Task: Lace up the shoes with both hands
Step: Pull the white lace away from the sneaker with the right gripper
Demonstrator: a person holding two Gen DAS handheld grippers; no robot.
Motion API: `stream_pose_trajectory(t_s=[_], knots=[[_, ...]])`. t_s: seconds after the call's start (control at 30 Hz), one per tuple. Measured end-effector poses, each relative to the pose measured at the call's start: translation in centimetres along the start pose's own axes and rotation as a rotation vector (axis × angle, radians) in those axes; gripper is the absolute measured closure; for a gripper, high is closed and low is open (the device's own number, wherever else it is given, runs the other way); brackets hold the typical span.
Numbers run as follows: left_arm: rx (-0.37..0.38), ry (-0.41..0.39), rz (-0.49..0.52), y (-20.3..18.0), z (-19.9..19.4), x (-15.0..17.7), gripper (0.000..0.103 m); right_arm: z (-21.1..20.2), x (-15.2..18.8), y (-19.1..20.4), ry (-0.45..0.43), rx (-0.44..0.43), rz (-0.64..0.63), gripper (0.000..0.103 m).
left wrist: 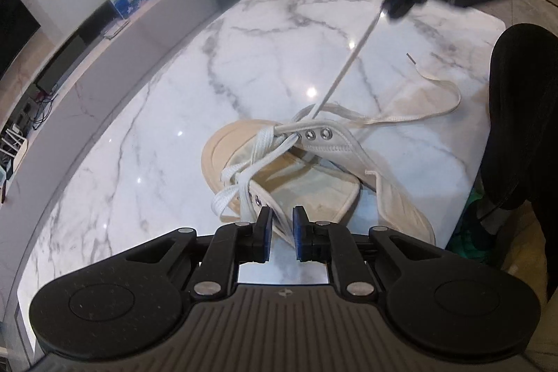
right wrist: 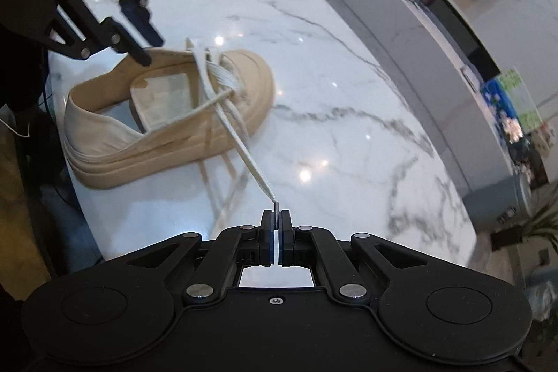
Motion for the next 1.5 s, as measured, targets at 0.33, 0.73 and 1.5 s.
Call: stream_pose_trajectory(t_s=[0.33, 0.73, 1.5], knots=[[0.017, 0.000, -0.051, 0.1, 0.2, 0.3, 0.092, -2.9, 4.9, -3.3, 0.074, 0.076, 0.104, 0.103], [0.002, 0.024, -0.055, -0.1, 0.5, 0.3, 0.092, -6.9, 10.7, -6.0, 0.140, 0.190, 0.161, 0.103], [0.024, -0.080, -0.082, -0.1, -2.1, -0.8, 0.092, -1.5, 8.6, -1.8, 0.139, -0.037, 0.108, 0.103]])
Point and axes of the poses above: each gripper's, at about its wrist camera, not at the fingertips, and z roughly the way its jaws point, y to its left, x to its underside, the point moved 8 cm from there along z, roughly the way its jaws point, and after that the axes turned 15 degrees about y, right-handed, at the moved point
